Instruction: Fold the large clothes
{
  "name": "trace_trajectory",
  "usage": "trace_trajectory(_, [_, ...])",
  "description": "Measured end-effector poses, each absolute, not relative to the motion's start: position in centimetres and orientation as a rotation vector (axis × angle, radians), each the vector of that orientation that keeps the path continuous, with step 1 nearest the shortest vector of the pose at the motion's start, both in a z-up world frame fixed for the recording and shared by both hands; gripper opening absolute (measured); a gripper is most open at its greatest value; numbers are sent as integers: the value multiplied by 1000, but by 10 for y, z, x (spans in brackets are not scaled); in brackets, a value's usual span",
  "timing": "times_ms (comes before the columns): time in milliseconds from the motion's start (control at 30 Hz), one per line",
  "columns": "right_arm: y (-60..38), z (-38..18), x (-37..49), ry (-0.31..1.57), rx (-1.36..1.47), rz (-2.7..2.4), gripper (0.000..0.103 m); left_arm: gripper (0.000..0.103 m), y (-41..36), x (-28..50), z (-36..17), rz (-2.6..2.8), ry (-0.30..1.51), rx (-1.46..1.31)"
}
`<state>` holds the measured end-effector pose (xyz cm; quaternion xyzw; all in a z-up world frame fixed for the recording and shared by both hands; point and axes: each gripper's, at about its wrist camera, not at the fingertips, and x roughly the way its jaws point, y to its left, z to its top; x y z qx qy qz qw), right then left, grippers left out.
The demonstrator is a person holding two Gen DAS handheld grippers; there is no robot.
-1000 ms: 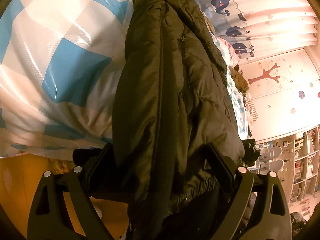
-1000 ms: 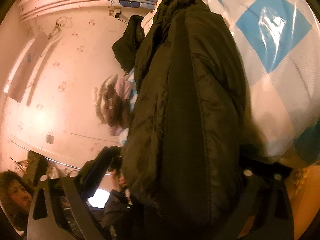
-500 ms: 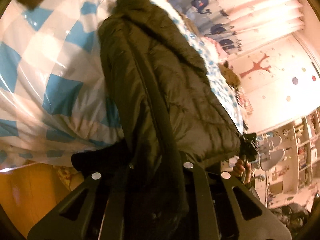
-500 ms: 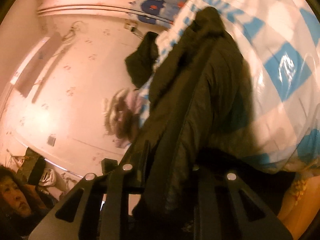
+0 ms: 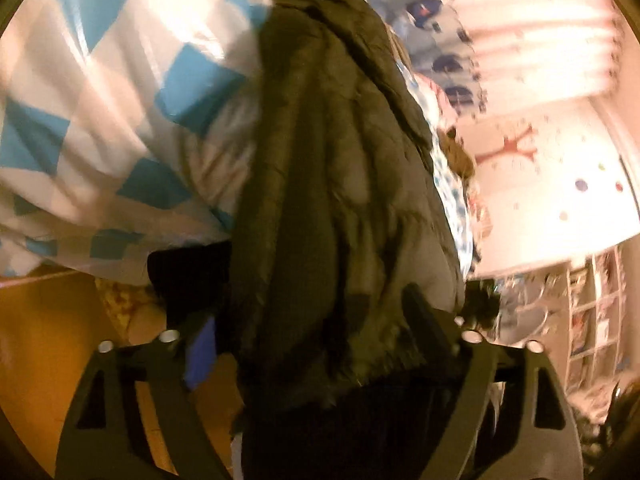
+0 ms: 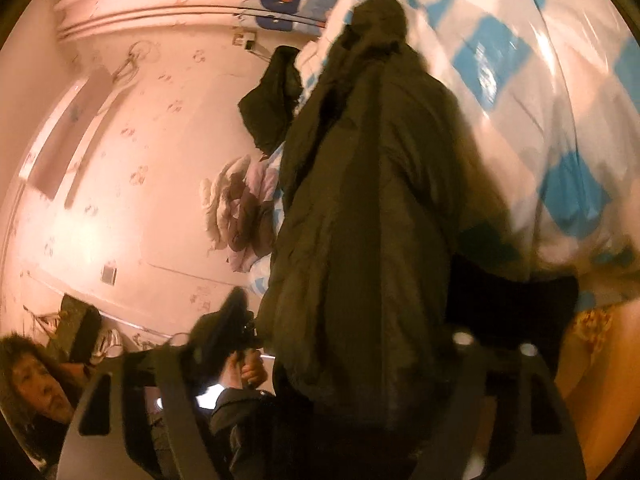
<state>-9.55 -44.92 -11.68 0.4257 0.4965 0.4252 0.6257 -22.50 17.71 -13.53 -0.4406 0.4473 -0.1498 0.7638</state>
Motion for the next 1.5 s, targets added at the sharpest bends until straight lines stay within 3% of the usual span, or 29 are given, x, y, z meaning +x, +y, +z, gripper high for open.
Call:
trace_trajectory(467, [-457, -147, -77, 1177, 1052, 1002, 88, 88, 160, -194, -164, -372, 1022, -1001])
trace_trajectory(667, [-443, -150, -74, 1170, 1011, 978, 88, 88, 133, -190, -138, -248, 1020, -756])
trace_trajectory(733, [-437, -148, -75, 1177, 970, 963, 77, 88, 126, -190, -129, -206, 1016, -681])
trace_trajectory(800, [-430, -144, -77, 1197, 916, 937, 52, 88, 120, -189, -122, -174, 1014, -616])
trace_trajectory(867, [-427, -139, -79, 1194, 887, 921, 45, 88, 114, -188, -115, -149, 1012, -562])
trace_trajectory(967, [-426, -132, -82, 1189, 865, 900, 32, 73, 108, -186, -107, -142, 1001, -510])
trace_trajectory(1033, [-424, -126, -84, 1186, 841, 884, 29, 43, 102, -184, -104, -153, 996, -497])
trace_trajectory(1133, [-421, -122, -85, 1188, 820, 880, 28, 19, 96, -183, -98, -124, 992, -431])
trace_trajectory(1400, [-416, -113, -87, 1192, 760, 874, 28, 13, 72, -184, -80, -66, 982, -217])
trace_trajectory(1467, [-413, -112, -89, 1190, 736, 857, 36, 13, 76, -186, -81, -68, 982, -219])
trace_trajectory(1500, [-411, -113, -90, 1199, 718, 845, 44, 13, 78, -187, -81, -69, 982, -227])
